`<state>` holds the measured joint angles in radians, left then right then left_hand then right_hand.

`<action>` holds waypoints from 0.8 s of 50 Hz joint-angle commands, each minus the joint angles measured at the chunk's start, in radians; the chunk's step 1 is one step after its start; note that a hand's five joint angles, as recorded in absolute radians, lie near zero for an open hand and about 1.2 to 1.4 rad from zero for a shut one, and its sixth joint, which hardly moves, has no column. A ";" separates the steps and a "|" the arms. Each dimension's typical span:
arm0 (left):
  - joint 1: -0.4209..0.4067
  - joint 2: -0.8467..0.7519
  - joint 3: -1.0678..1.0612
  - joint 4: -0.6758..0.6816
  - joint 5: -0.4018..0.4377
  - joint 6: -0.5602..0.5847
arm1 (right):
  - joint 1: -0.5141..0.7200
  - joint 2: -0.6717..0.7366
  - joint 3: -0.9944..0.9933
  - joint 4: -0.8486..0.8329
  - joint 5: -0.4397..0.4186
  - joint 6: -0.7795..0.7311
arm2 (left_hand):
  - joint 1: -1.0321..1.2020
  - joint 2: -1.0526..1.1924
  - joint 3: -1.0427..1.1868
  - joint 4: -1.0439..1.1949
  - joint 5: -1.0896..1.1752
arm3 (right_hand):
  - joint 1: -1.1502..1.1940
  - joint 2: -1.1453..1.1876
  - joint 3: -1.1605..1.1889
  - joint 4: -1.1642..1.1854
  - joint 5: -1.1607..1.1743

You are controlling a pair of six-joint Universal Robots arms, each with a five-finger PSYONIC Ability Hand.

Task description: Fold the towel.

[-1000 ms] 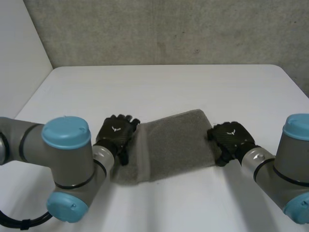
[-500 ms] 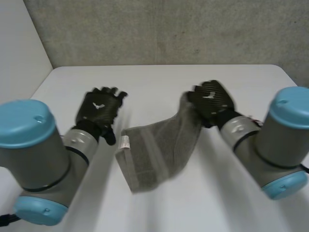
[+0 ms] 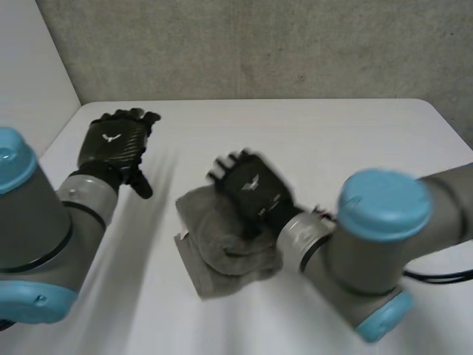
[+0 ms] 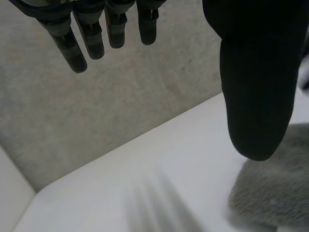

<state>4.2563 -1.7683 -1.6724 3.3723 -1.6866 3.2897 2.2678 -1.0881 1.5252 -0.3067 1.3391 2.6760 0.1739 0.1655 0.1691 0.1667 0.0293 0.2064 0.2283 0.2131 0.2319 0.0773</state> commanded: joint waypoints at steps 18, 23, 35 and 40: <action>-0.167 -0.402 0.293 -0.297 -0.015 -0.278 | -0.160 0.200 -0.293 0.376 -0.066 0.246 | 0.025 0.033 0.030 0.032 -0.005 | -0.032 -0.054 -0.039 -0.057 -0.077; -0.164 -0.421 0.244 -0.291 -0.024 -0.257 | -0.154 0.278 -0.330 0.374 -0.060 0.131 | 0.022 0.030 0.027 0.029 -0.008 | -0.032 -0.054 -0.039 -0.057 -0.077; -0.164 -0.329 0.235 -0.272 -0.045 -0.142 | -0.145 0.252 -0.387 0.365 -0.040 0.013 | 0.013 0.022 0.018 0.020 -0.017 | -0.032 -0.054 -0.039 -0.057 -0.077; -0.161 -0.229 0.267 -0.274 -0.047 -0.137 | -0.154 0.131 -0.396 0.354 -0.009 0.119 | 0.013 0.022 0.018 0.020 -0.017 | -0.032 -0.054 -0.039 -0.057 -0.077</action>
<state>4.0936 -2.1022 -1.4439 3.0996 -1.7316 3.1411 2.1222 -0.8264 1.1481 0.0574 1.2993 2.6902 0.1740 0.1658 0.1693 0.1667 0.0293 0.1906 0.2282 0.2131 0.2318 0.0685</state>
